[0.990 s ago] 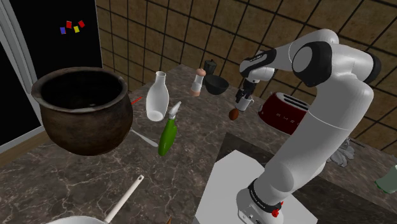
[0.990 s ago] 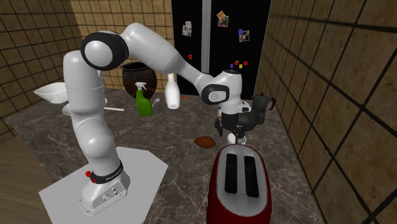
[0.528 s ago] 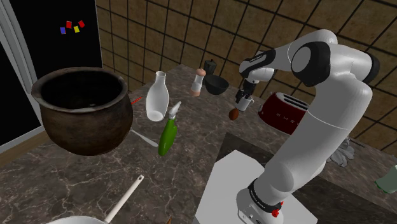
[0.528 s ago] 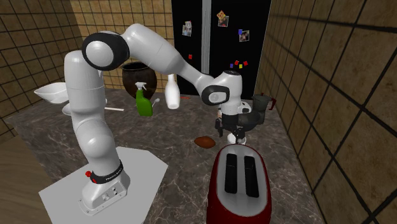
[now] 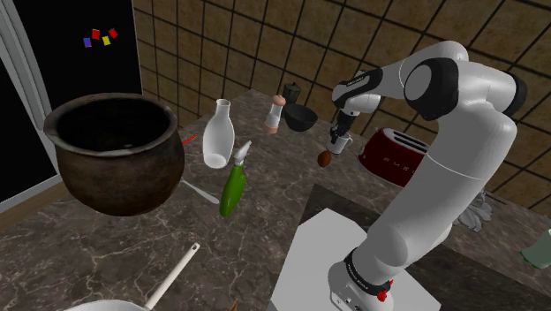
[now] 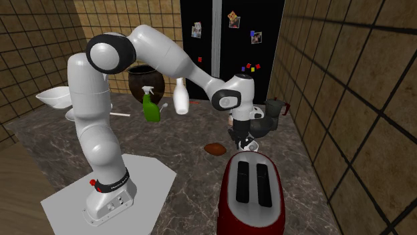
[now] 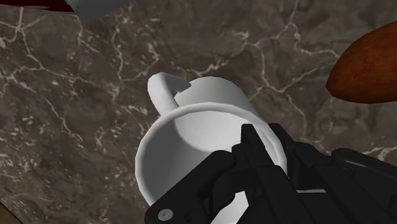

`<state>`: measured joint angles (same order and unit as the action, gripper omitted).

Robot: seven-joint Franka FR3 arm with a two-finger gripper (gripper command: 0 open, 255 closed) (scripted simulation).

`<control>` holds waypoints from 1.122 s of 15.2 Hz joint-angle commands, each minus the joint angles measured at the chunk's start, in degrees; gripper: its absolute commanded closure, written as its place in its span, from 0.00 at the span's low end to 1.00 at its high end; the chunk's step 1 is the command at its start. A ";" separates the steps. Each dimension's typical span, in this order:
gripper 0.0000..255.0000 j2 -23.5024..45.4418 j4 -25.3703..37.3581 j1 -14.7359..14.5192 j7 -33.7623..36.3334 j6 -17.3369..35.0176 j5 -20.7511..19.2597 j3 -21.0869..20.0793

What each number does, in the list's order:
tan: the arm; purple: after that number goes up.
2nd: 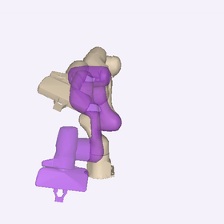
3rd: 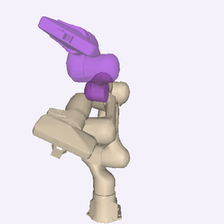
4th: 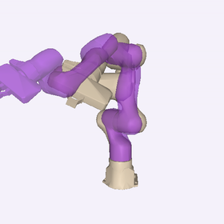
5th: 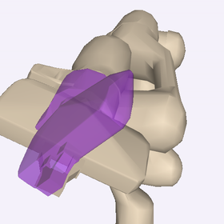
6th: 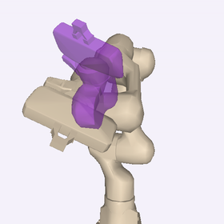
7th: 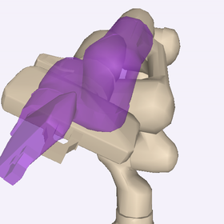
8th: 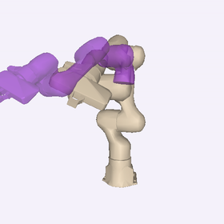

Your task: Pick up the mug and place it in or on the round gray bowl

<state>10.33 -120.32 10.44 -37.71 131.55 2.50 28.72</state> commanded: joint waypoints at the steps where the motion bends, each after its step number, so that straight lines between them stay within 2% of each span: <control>1: 1.00 0.00 0.01 0.00 0.00 0.00 0.00 0.00; 17: 1.00 -5.86 5.60 -0.83 2.03 -10.74 -3.52 0.56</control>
<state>4.95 -115.17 9.67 -35.84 121.67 -0.76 29.27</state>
